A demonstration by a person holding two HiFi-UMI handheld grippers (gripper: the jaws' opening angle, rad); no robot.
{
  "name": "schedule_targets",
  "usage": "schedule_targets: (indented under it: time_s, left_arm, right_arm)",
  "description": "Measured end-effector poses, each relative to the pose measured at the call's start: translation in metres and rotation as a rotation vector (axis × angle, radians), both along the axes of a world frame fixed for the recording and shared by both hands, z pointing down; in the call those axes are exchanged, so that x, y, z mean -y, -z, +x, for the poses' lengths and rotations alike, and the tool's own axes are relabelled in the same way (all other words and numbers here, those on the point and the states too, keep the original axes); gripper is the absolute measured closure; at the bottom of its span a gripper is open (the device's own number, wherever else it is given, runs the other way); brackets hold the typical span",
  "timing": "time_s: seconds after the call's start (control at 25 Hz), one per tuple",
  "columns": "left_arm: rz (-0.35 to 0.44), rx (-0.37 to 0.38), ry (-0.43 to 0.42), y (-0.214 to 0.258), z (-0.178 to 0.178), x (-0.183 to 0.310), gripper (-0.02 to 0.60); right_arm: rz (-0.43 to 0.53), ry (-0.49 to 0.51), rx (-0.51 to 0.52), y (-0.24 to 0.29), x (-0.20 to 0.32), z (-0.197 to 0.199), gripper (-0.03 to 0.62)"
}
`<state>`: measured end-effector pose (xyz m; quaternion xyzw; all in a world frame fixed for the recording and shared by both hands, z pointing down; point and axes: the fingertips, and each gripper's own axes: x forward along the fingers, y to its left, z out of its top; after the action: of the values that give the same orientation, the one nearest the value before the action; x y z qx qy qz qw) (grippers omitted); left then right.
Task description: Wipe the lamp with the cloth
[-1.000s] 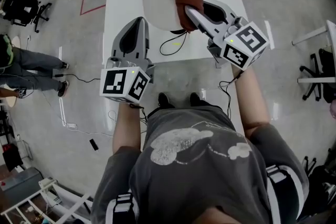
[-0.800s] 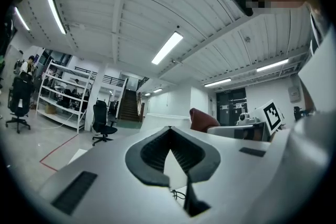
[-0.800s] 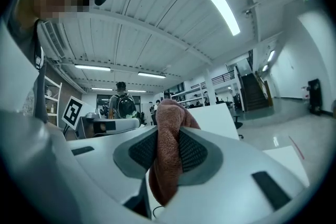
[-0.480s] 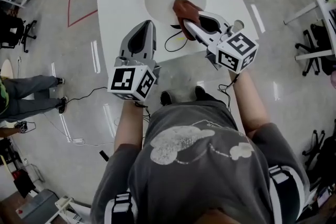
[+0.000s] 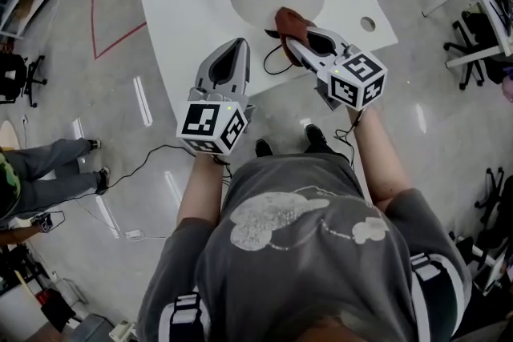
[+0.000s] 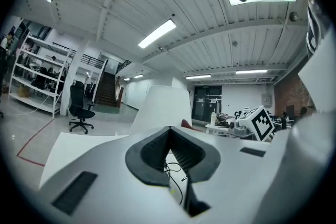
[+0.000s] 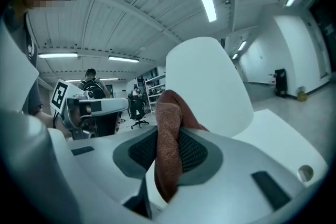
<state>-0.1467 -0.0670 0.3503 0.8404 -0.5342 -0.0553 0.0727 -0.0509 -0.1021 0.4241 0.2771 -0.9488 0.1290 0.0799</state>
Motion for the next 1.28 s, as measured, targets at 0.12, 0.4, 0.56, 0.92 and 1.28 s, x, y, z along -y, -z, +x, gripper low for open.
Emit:
schedule_targets:
  time_s: [0.12, 0.4, 0.56, 0.92, 1.28]
  left_arm:
    - [-0.008, -0.003, -0.037, -0.005, -0.005, -0.003, 0.574]
    - [-0.039, -0.010, -0.068, -0.021, -0.016, -0.009, 0.574]
    - [-0.022, -0.012, -0.064, -0.012, -0.013, -0.004, 0.574]
    - [0.073, 0.027, -0.024, 0.041, 0.011, 0.014, 0.574]
    - [0.114, 0.047, 0.026, 0.065, -0.012, 0.014, 0.574]
  right_arm:
    - [-0.013, -0.039, -0.011, -0.008, -0.003, -0.005, 0.503]
    - [-0.040, -0.063, -0.027, -0.021, -0.021, -0.018, 0.503]
    - [-0.016, -0.058, -0.003, -0.002, -0.025, -0.014, 0.503]
    - [0.139, 0.002, 0.102, 0.089, -0.016, 0.010, 0.503]
    - [0.244, -0.011, 0.219, 0.150, 0.004, -0.006, 0.503]
